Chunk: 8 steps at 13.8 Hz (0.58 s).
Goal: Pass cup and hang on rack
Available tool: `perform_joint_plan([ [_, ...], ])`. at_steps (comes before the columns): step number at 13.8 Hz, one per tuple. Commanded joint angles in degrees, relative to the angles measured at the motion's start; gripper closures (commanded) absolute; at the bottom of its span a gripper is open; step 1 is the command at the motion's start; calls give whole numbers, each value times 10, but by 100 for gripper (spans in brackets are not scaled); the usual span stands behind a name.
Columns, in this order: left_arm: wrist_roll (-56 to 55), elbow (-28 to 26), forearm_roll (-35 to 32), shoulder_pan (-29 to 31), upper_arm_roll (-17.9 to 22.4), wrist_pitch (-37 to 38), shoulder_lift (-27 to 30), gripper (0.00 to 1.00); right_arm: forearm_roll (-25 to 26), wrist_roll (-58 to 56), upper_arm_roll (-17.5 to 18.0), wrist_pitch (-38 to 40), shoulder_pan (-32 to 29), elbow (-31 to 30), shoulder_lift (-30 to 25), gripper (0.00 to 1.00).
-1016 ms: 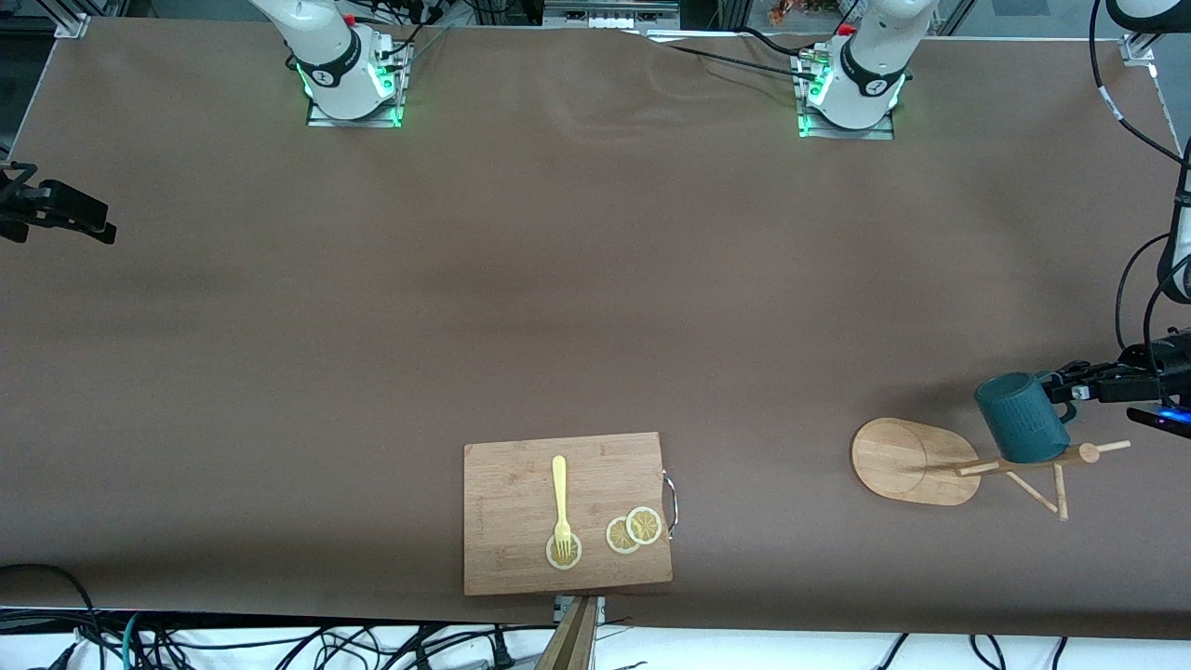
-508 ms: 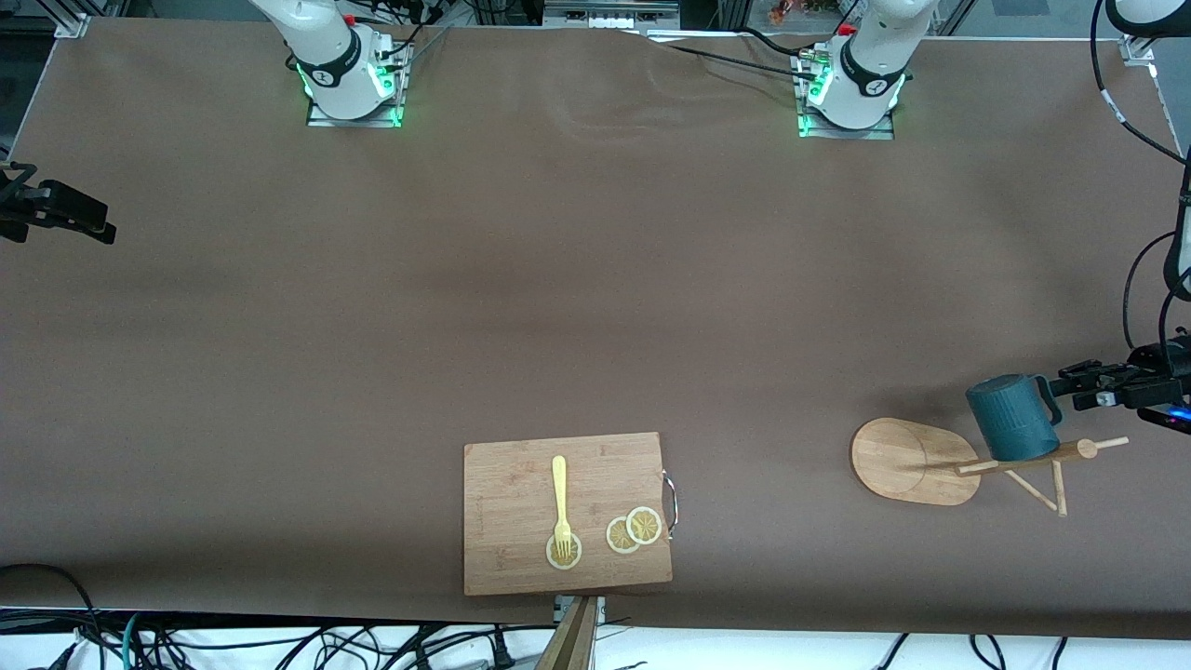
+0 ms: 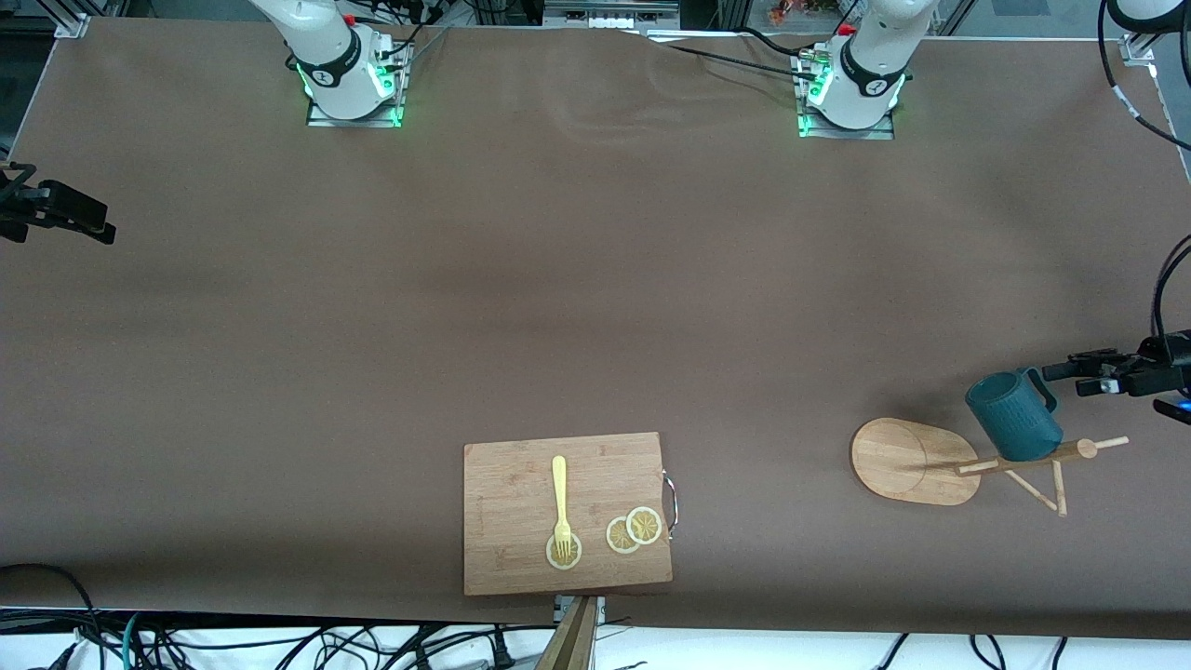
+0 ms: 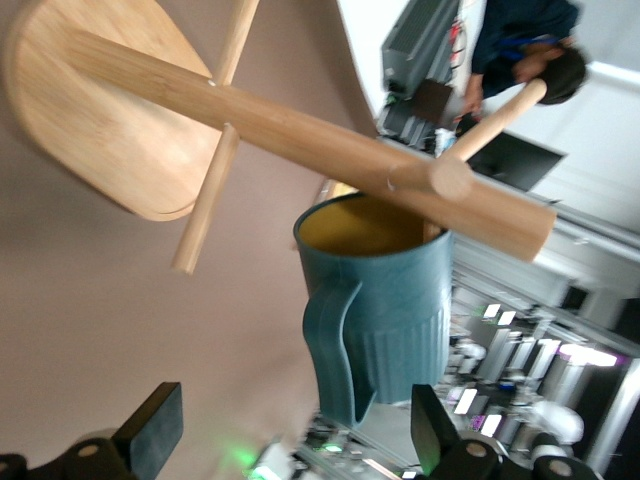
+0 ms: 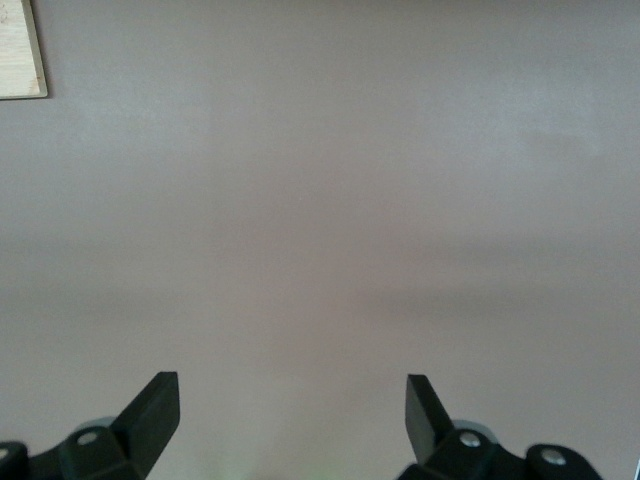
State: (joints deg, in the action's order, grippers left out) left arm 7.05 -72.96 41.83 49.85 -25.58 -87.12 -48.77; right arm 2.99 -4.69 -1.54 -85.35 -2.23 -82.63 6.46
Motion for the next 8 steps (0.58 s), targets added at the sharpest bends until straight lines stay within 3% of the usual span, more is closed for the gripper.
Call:
perform_joint_plan([
  [1, 0, -4, -111, -27, 3, 6, 73, 0, -7, 3, 4, -3, -7, -1, -2, 0],
  [3, 2, -7, -212, -58, 1, 6, 124, 0, -7, 2, 3, -3, -7, -1, -2, 0],
  [8, 0, -24, -363, -156, 2, 6, 216, 0, -8, 3, 3, -3, -7, -1, -2, 0],
])
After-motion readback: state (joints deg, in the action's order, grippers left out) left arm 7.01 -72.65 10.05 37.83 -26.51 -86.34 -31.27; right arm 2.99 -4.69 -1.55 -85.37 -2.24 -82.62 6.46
